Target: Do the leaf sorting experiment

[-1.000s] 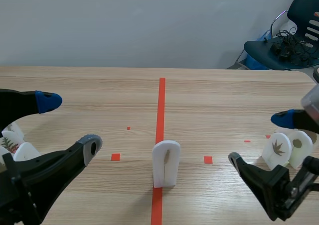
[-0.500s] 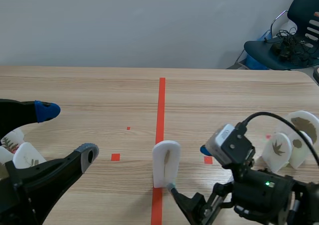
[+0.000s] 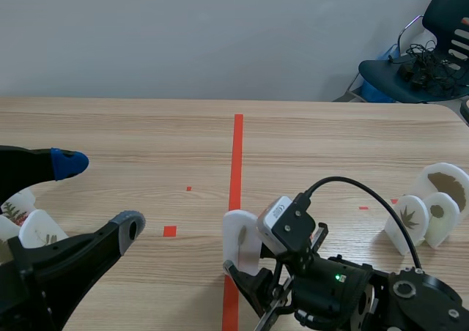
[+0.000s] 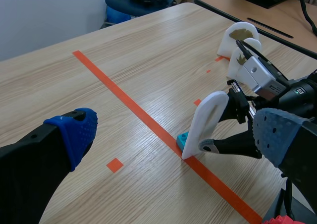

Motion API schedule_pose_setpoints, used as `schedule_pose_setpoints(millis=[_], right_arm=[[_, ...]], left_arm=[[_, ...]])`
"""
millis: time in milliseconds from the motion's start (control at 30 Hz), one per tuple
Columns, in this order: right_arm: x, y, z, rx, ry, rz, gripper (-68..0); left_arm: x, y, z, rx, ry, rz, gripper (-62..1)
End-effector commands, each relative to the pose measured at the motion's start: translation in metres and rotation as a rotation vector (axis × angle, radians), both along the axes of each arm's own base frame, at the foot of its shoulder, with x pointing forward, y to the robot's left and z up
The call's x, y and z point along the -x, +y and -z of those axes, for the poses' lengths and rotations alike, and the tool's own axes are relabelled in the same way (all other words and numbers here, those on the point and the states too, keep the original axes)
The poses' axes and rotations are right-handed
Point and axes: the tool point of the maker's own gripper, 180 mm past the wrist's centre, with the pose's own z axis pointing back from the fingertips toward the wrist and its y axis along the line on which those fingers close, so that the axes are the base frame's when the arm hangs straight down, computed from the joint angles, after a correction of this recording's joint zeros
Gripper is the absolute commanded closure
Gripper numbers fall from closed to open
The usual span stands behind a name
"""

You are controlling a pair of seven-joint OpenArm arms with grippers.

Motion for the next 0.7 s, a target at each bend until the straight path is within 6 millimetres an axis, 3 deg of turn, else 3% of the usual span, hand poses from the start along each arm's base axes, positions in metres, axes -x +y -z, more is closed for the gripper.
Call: schedule_pose_setpoints(millis=[0, 67, 267, 467, 667], right_arm=[[-0.007, -0.002, -0.015, -0.029, -0.044, 0.007, -9.3], [-0.009, -0.002, -0.022, -0.059, -0.068, 0.009, -4.5], [-0.015, -0.020, -0.047, -0.072, -0.128, 0.043, -4.4], [-0.017, -0.071, -0.076, -0.070, -0.155, 0.209, -4.4], [-0.021, -0.125, -0.067, -0.011, -0.137, 0.397, -4.4]], left_arm=[[-0.001, 0.000, -0.007, 0.022, -0.019, -0.005, -62.3], [-0.002, 0.000, -0.007, 0.022, -0.020, -0.005, -62.3], [-0.002, 0.000, -0.008, 0.024, -0.023, -0.005, -62.3], [-0.003, 0.000, -0.009, 0.025, -0.029, -0.005, -62.3], [-0.003, 0.000, -0.009, 0.028, -0.031, -0.005, -62.3]])
